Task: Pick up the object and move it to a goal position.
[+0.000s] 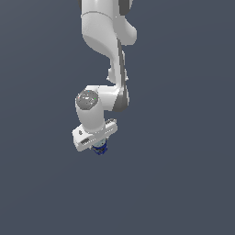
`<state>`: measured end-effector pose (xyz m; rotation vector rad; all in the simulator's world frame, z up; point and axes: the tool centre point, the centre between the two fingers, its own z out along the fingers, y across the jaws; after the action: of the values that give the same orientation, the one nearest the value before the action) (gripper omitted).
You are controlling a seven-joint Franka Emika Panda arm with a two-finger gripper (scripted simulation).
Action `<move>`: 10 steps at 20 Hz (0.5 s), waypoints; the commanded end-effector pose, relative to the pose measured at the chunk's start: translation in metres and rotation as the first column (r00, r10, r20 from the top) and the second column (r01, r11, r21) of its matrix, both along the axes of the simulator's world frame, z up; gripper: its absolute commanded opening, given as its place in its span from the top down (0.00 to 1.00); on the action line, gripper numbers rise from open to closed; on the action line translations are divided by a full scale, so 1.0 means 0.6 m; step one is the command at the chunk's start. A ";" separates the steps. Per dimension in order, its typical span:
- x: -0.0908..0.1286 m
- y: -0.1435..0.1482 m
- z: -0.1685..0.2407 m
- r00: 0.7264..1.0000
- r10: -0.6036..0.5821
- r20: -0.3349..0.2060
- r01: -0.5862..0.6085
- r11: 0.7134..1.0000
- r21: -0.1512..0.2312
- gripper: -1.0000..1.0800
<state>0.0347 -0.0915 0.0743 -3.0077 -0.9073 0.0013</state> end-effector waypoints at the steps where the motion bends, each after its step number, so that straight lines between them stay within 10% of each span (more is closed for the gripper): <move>1: 0.001 0.001 0.000 1.000 0.000 0.001 0.000 1.000 0.000 1.00; 10: -0.015 0.006 0.003 1.000 0.000 0.000 0.000 1.000 0.000 1.00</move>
<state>0.0275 -0.0891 0.0743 -3.0070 -0.9065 0.0044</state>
